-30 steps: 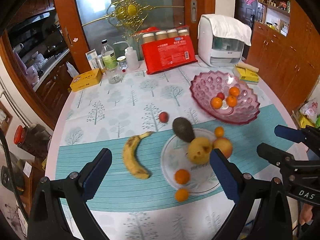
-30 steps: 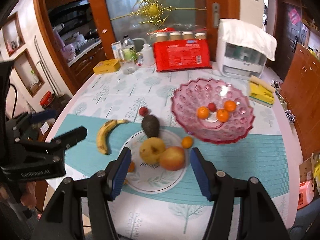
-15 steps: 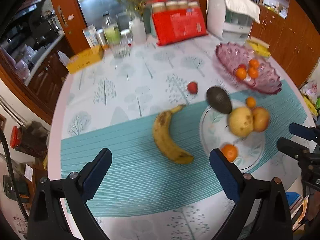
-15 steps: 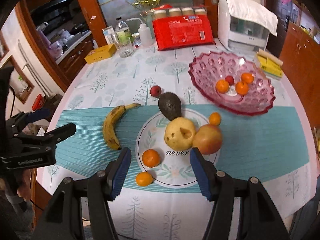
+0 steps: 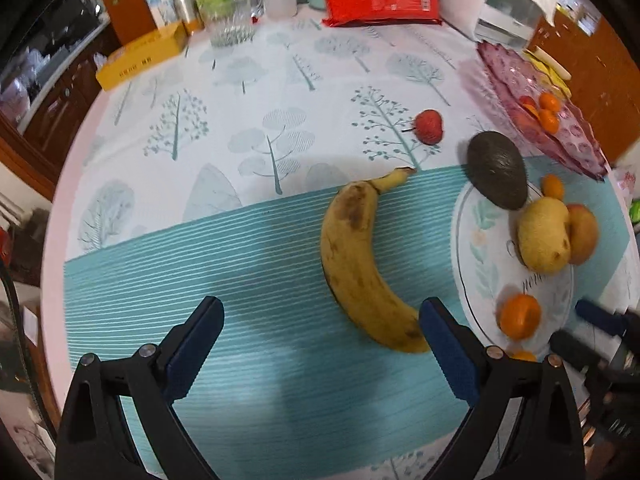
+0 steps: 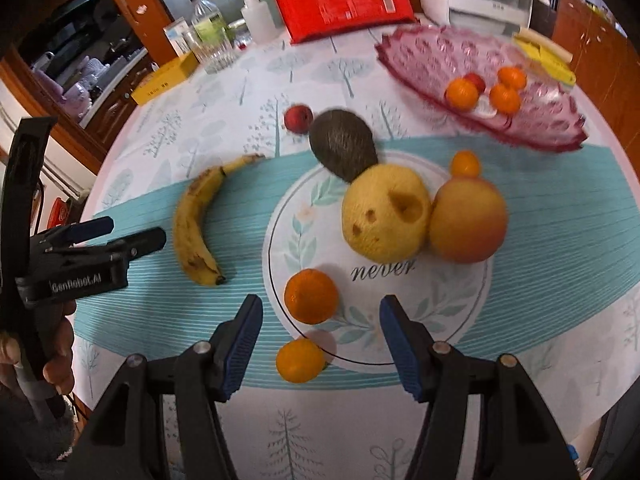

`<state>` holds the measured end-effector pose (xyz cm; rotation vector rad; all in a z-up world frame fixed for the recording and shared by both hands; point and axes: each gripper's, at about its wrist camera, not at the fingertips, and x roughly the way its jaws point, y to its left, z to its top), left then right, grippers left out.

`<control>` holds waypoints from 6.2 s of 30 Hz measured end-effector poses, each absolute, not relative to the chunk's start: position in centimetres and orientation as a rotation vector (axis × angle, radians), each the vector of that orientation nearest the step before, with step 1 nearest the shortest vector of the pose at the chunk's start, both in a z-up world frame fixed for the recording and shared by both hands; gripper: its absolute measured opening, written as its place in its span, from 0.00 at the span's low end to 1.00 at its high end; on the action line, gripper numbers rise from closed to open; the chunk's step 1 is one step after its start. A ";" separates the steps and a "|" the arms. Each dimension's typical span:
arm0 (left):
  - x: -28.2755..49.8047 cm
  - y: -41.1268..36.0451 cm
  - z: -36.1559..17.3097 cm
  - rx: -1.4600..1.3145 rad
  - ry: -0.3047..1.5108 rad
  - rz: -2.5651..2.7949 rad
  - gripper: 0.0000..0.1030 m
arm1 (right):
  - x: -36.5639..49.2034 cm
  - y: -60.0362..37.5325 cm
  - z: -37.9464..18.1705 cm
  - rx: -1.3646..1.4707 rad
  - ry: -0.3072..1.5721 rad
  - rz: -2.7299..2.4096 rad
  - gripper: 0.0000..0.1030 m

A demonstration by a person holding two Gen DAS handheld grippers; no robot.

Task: Organize fruits
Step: 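Move the left gripper to the banana while the right gripper moves to an orange on the plate, then grasp the banana with the left gripper while the right gripper grasps the orange, then lift the banana and the orange and carry both over the pink bowl, then open the left gripper to drop the banana while the right gripper releases the orange, then withdraw both open grippers from the bowl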

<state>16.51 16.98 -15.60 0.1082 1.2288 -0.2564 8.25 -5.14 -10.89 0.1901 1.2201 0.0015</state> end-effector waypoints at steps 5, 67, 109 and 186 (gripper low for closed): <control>17.7 17.0 -17.2 0.059 1.246 -0.247 0.94 | 8.9 -4.6 -12.7 0.200 1.252 -0.013 0.59; 11.9 14.6 -8.9 0.071 1.059 -0.331 0.32 | 6.6 -4.3 -6.8 0.105 1.105 -0.017 0.37; 23.3 -15.3 -2.1 0.087 0.968 -0.244 0.32 | 22.7 -31.5 -0.2 0.034 0.968 0.089 0.38; 17.0 -9.0 -2.9 0.126 0.895 -0.063 0.86 | 18.8 -29.2 -1.7 0.105 0.928 0.091 0.49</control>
